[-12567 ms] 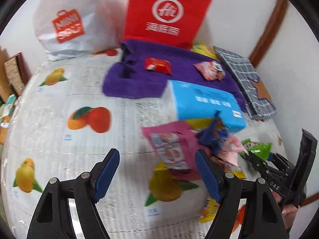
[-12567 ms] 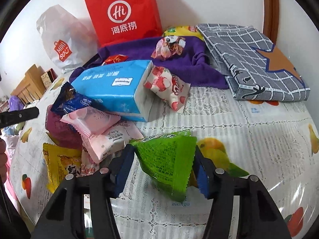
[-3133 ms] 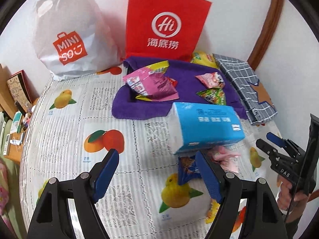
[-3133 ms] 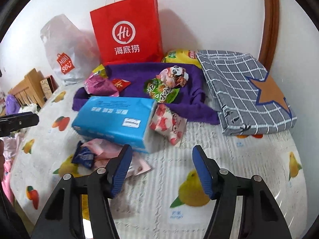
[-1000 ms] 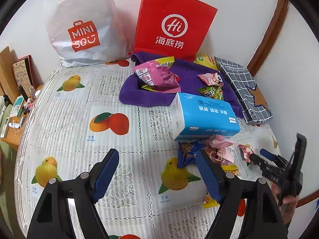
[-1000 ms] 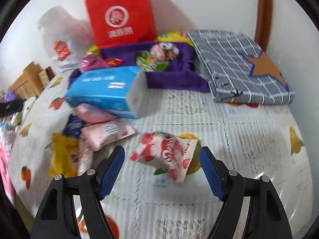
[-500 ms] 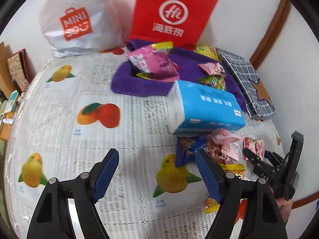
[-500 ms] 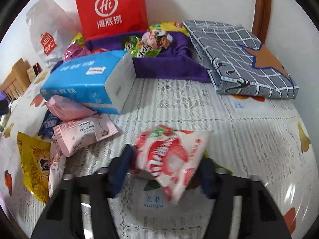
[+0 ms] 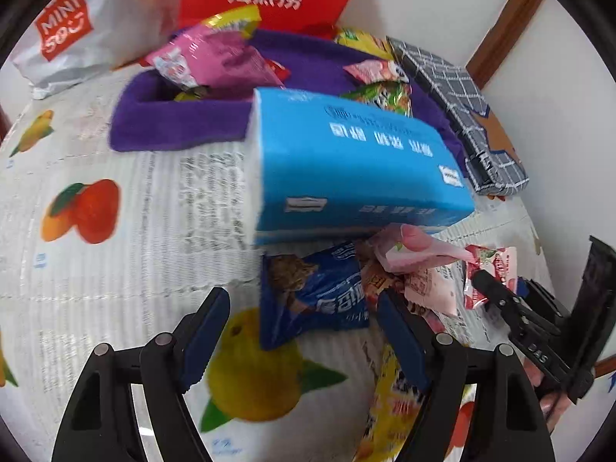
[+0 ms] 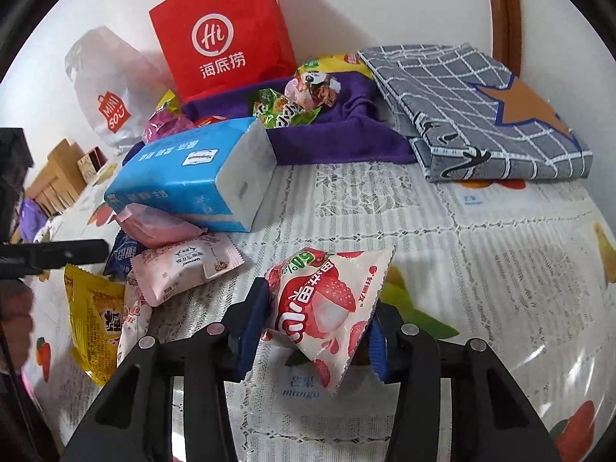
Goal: Organize snacks
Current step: 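Lift the lychee packet with the right tool while the left grasps the dark blue biscuit packet, then carry the blue biscuit packet with the left tool while the right carries the lychee packet to the towel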
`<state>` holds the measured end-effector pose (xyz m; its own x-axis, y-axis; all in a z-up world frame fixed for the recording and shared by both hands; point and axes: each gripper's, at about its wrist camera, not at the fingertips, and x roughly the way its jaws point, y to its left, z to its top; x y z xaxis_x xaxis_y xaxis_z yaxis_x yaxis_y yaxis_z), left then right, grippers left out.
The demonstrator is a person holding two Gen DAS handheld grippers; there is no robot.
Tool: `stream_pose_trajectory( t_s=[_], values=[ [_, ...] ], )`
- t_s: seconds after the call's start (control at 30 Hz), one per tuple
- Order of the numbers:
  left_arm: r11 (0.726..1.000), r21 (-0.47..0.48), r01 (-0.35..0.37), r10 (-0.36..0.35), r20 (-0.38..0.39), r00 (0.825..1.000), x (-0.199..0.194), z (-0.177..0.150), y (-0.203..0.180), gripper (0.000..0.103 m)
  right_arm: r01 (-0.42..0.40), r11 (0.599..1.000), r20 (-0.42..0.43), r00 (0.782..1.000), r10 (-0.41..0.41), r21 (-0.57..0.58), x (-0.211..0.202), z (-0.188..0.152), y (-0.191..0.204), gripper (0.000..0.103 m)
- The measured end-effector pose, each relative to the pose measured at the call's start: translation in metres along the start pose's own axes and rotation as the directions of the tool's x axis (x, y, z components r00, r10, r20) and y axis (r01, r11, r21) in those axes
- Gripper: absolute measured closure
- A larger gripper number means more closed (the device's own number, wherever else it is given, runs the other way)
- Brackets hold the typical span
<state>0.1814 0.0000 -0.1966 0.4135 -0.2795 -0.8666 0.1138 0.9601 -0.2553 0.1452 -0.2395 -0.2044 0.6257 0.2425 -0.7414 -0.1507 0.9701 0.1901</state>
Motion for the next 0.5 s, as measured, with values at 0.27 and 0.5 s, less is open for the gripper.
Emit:
stream_pose_trajectory(
  t_s=[0.27, 0.5],
  values=[
    [0.986, 0.069, -0.154, 0.150, 0.065, 0.987, 0.011, 0.000, -0.020, 0.046, -0.013, 1.000, -0.002, 1.000, 0.013, 0.011, 0.001, 0.001, -0.002, 0.056],
    [0.979, 0.055, -0.199, 0.193, 0.101, 0.976, -0.006, -0.005, 0.001, 0.058, 0.023, 1.000, -0.002, 1.000, -0.023, -0.018, 0.002, 0.002, 0.005, 0.056]
  ],
)
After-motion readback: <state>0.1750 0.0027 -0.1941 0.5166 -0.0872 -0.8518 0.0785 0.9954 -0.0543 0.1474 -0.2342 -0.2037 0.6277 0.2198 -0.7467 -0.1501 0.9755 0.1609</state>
